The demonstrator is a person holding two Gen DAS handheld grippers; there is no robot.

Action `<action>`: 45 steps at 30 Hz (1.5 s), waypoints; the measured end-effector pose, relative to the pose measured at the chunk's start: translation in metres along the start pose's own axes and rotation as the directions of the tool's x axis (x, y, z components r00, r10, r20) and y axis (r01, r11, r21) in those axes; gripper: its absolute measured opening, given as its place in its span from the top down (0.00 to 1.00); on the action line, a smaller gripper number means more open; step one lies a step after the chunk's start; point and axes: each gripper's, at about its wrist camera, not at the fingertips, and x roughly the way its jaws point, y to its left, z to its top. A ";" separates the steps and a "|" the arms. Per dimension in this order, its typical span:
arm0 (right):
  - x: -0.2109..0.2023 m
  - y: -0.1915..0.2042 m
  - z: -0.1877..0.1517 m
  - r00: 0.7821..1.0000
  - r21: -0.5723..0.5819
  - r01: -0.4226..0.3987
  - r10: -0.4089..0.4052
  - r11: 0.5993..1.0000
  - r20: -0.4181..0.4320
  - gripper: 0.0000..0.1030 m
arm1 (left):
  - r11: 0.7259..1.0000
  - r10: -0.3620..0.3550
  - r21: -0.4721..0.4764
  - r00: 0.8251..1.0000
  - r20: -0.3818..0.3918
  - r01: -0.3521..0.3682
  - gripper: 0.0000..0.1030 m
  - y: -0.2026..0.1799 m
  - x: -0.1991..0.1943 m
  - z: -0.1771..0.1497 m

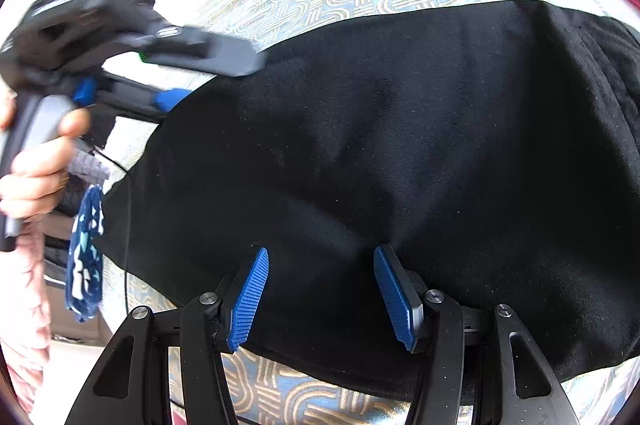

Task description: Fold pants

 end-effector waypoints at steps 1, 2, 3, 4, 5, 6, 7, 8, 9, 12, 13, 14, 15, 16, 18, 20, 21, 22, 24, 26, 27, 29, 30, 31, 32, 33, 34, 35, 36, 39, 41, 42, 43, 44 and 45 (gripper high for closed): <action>0.001 0.002 -0.001 1.000 -0.008 0.004 -0.004 1.000 0.003 0.45 | 1.000 -0.016 0.001 1.000 0.004 0.016 0.39 0.000 -0.003 -0.006; 0.000 0.000 0.000 1.000 -0.012 0.007 -0.007 1.000 0.004 0.45 | 1.000 -0.021 0.000 1.000 0.003 0.021 0.39 0.001 -0.003 -0.011; -0.002 -0.001 0.002 1.000 -0.013 0.009 -0.009 1.000 0.005 0.45 | 1.000 -0.019 0.001 1.000 0.000 0.019 0.39 0.002 0.000 -0.012; -0.001 0.000 0.002 1.000 -0.012 0.011 -0.011 1.000 0.005 0.45 | 1.000 -0.009 0.000 1.000 -0.001 0.009 0.39 0.005 0.004 -0.015; -0.002 -0.001 0.004 1.000 -0.008 0.011 -0.011 1.000 0.004 0.45 | 1.000 0.004 -0.007 1.000 0.004 -0.004 0.39 0.009 0.010 -0.017; 0.000 0.003 0.002 1.000 -0.003 0.010 -0.010 1.000 0.004 0.45 | 1.000 0.015 -0.012 1.000 0.021 -0.015 0.39 0.013 0.015 -0.020; 0.000 0.005 -0.002 1.000 0.004 0.008 -0.008 1.000 0.004 0.45 | 1.000 0.024 -0.010 0.998 0.054 -0.023 0.39 0.014 0.017 -0.024; -0.004 0.004 -0.002 1.000 0.015 0.002 -0.002 1.000 0.000 0.45 | 0.999 0.037 0.012 0.994 0.102 -0.038 0.39 0.012 0.018 -0.030; -0.008 0.000 -0.001 1.000 0.025 -0.006 0.006 1.000 -0.005 0.45 | 0.998 0.046 0.043 0.987 0.152 -0.054 0.39 0.009 0.018 -0.038; -0.028 -0.013 0.001 0.999 0.089 -0.047 0.048 0.995 -0.004 0.46 | 0.981 0.096 0.137 0.953 0.287 -0.140 0.39 -0.003 0.024 -0.064; -0.036 -0.017 0.003 0.998 0.099 -0.056 0.055 0.994 0.009 0.46 | 0.971 0.113 0.165 0.943 0.312 -0.171 0.39 -0.007 0.029 -0.072; -0.049 -0.021 0.009 0.999 0.101 -0.046 0.043 0.994 0.033 0.46 | 0.963 0.127 0.186 0.937 0.326 -0.195 0.39 -0.011 0.034 -0.077; -0.057 -0.023 0.015 0.998 0.097 -0.030 0.025 0.995 0.053 0.46 | 0.957 0.137 0.199 0.931 0.338 -0.213 0.39 -0.012 0.038 -0.080; -0.065 -0.023 0.021 0.998 0.089 -0.014 0.008 0.996 0.070 0.46 | 0.952 0.141 0.208 0.928 0.343 -0.222 0.39 -0.013 0.043 -0.080; -0.070 -0.022 0.033 0.997 0.072 0.001 -0.007 0.997 0.082 0.46 | 0.957 0.128 0.206 0.933 0.337 -0.206 0.39 -0.009 0.044 -0.076; -0.059 -0.021 0.038 0.999 0.073 0.030 -0.033 0.997 0.036 0.46 | 0.975 0.069 0.180 0.942 0.328 -0.134 0.39 -0.001 0.037 -0.069; -0.049 -0.023 0.038 0.998 0.085 0.067 -0.067 0.994 0.000 0.46 | 0.982 0.030 0.165 0.947 0.320 -0.087 0.39 0.004 0.034 -0.064; -0.037 -0.026 0.035 0.993 0.101 0.113 -0.109 0.989 -0.044 0.46 | 0.989 -0.013 0.142 0.951 0.308 -0.033 0.39 0.010 0.030 -0.056; -0.016 -0.036 0.025 0.986 0.130 0.148 -0.136 0.981 -0.092 0.46 | 0.995 -0.057 0.095 0.957 0.284 0.031 0.37 0.018 0.032 -0.043; -0.019 -0.032 0.018 0.990 0.115 0.137 -0.133 0.984 -0.036 0.46 | 0.994 -0.108 0.025 0.966 0.235 0.105 0.34 0.028 0.035 -0.025; -0.020 -0.030 0.017 0.990 0.100 0.140 -0.138 0.985 -0.029 0.46 | 0.992 -0.120 -0.013 0.969 0.218 0.126 0.32 0.033 0.037 -0.015; -0.019 -0.026 0.014 0.989 0.091 0.145 -0.144 0.985 -0.020 0.46 | 0.984 -0.141 -0.084 0.979 0.148 0.154 0.28 0.039 0.045 0.005; -0.019 -0.024 0.014 0.989 0.089 0.149 -0.148 0.985 -0.019 0.46 | 0.976 -0.165 -0.123 0.979 0.121 0.180 0.24 0.041 0.048 0.017; -0.018 -0.022 0.013 0.988 0.086 0.154 -0.152 0.984 -0.020 0.46 | 0.969 -0.188 -0.143 0.976 0.114 0.203 0.23 0.042 0.050 0.024; -0.017 -0.021 0.013 0.987 0.087 0.158 -0.157 0.984 -0.020 0.46 | 0.961 -0.203 -0.164 0.972 0.122 0.221 0.23 0.043 0.049 0.031; -0.018 -0.017 0.012 0.987 0.088 0.163 -0.162 0.983 -0.019 0.46 | 0.953 -0.209 -0.191 0.967 0.148 0.236 0.23 0.045 0.047 0.039; -0.018 -0.015 0.011 0.986 0.087 0.168 -0.167 0.982 -0.015 0.46 | 0.945 -0.210 -0.212 0.960 0.187 0.248 0.32 0.046 0.043 0.044; -0.018 -0.013 0.010 0.985 0.082 0.174 -0.173 0.981 -0.011 0.46 | 0.941 -0.212 -0.217 0.953 0.216 0.258 0.42 0.047 0.038 0.049; -0.015 -0.006 0.007 0.984 0.075 0.180 -0.180 0.981 -0.006 0.46 | 0.937 -0.221 -0.215 0.944 0.243 0.275 0.63 0.047 0.033 0.055; -0.012 0.005 0.001 0.982 0.054 0.188 -0.189 0.981 0.012 0.46 | 0.933 -0.245 -0.202 0.938 0.247 0.297 0.76 0.041 0.026 0.065; -0.010 0.009 -0.005 0.983 0.048 0.183 -0.184 0.982 0.015 0.46 | 0.964 -0.185 -0.154 0.964 0.191 0.216 0.76 0.025 0.024 0.062; -0.011 0.011 -0.005 0.984 0.052 0.176 -0.177 0.983 0.015 0.46 | 0.975 -0.152 -0.138 0.974 0.168 0.176 0.74 0.020 0.024 0.058; -0.012 0.012 -0.007 0.986 0.058 0.167 -0.168 0.984 0.015 0.46 | 0.985 -0.095 -0.129 0.987 0.130 0.112 0.60 0.015 0.025 0.052; -0.011 0.012 -0.007 0.987 0.063 0.160 -0.161 0.985 0.015 0.46 | 0.988 -0.046 -0.142 0.995 0.088 0.058 0.51 0.014 0.029 0.045; -0.012 0.011 -0.008 0.988 0.067 0.155 -0.156 0.986 0.014 0.46 | 0.985 -0.013 -0.174 0.999 0.045 0.020 0.44 0.017 0.032 0.038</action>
